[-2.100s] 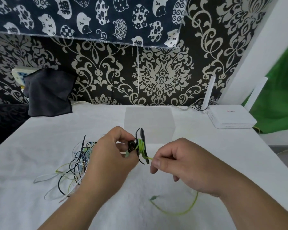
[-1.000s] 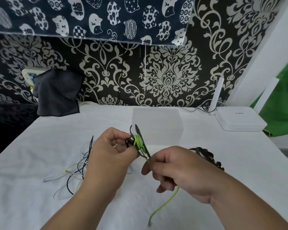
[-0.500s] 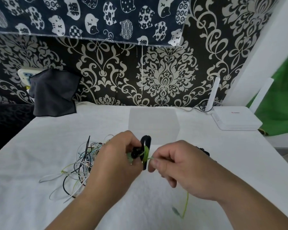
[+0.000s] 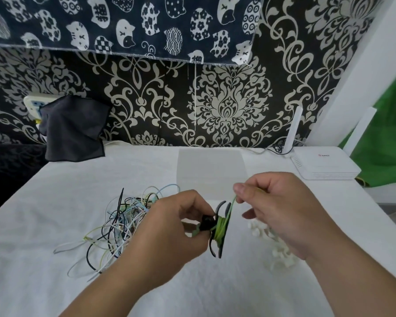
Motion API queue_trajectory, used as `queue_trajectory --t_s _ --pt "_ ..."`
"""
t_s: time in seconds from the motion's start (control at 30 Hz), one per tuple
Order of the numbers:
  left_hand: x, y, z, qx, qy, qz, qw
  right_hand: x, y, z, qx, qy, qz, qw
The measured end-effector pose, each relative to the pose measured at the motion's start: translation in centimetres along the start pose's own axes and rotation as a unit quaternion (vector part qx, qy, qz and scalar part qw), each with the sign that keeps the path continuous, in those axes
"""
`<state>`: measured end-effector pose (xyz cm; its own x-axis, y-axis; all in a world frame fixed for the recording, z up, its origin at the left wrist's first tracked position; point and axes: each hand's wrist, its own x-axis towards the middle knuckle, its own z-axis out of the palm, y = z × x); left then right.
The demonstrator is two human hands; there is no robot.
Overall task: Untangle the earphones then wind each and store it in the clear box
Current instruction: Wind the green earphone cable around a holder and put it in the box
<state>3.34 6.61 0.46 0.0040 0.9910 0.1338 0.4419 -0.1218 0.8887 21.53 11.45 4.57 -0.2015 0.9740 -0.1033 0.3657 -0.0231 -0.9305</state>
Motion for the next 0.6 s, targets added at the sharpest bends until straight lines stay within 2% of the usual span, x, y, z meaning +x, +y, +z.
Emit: queue_trajectory --t_s 0.17,0.23,0.37,0.47,0.6 --pt "0.0 0.1 0.0 -0.103 -0.047 -0.007 0.994 0.5 1.1 0.7 -0.030 0.011 0.002 0.999" --pt "0.2 0.2 0.1 -0.180 -0.024 -0.010 0.983 0.9 1.9 0.9 -0.049 -0.006 0.029 0.998" --pt "0.5 0.1 0.1 -0.301 0.071 -0.031 0.951 0.9 2.9 2.1 -0.078 -0.096 0.058 0.991" --pt "0.6 -0.1 0.0 -0.293 0.117 -0.061 0.947 0.4 2.8 3.0 -0.092 -0.173 0.056 0.979" --pt "0.6 -0.3 -0.2 -0.212 0.153 -0.088 0.961 0.0 2.3 2.9 -0.096 -0.226 0.048 0.968"
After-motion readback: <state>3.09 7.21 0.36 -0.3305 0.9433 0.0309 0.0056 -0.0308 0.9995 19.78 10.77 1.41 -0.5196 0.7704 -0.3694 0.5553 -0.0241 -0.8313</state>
